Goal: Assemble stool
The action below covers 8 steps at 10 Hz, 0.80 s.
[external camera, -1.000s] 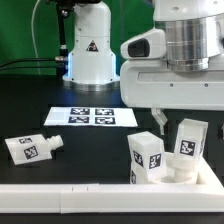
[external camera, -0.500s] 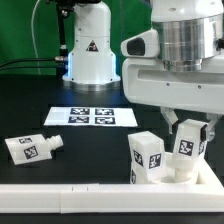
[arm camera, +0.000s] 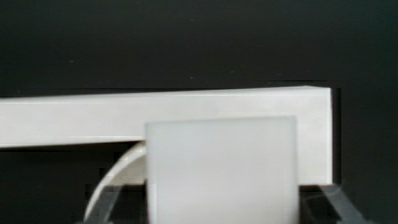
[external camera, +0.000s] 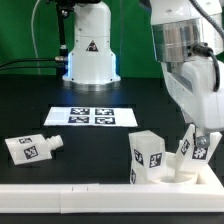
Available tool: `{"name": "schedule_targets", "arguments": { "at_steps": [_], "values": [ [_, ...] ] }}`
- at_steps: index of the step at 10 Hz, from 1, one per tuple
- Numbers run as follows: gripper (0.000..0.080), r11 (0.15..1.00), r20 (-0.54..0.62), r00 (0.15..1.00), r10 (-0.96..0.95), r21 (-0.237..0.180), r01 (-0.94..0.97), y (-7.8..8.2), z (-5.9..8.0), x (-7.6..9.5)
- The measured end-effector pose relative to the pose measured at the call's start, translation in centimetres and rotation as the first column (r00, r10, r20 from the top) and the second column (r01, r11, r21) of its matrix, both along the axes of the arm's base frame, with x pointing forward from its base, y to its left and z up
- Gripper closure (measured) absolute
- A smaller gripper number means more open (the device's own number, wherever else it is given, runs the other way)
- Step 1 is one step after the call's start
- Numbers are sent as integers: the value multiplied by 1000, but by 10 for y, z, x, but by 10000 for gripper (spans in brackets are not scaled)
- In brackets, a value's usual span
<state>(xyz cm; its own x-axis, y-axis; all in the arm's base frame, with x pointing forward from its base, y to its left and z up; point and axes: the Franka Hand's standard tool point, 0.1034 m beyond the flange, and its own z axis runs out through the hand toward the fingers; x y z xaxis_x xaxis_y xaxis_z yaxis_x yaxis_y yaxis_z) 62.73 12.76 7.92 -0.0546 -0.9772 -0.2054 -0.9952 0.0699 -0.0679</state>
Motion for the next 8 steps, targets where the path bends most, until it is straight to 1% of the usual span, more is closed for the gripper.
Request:
{"name": "schedule_targets", "arguments": {
  "at_steps": [2, 3, 4, 5, 6, 7, 8],
  "values": [
    [462, 996, -18, 996, -89, 8, 89, 0, 0, 0],
    [393, 998, -13, 998, -66, 6, 66, 0, 0, 0],
    [393, 1000, -30, 1000, 7, -2, -7, 1, 0, -3],
    [258, 990, -51, 989, 137, -16, -138, 1, 5, -3],
    [171, 960, -29, 960, 277, -38, -278, -1, 13, 3],
    [156, 873, -3, 875, 484, -63, -483, -1, 18, 5],
    [156, 800, 0, 802, 598, -70, -596, 3, 21, 3]
  ]
}}
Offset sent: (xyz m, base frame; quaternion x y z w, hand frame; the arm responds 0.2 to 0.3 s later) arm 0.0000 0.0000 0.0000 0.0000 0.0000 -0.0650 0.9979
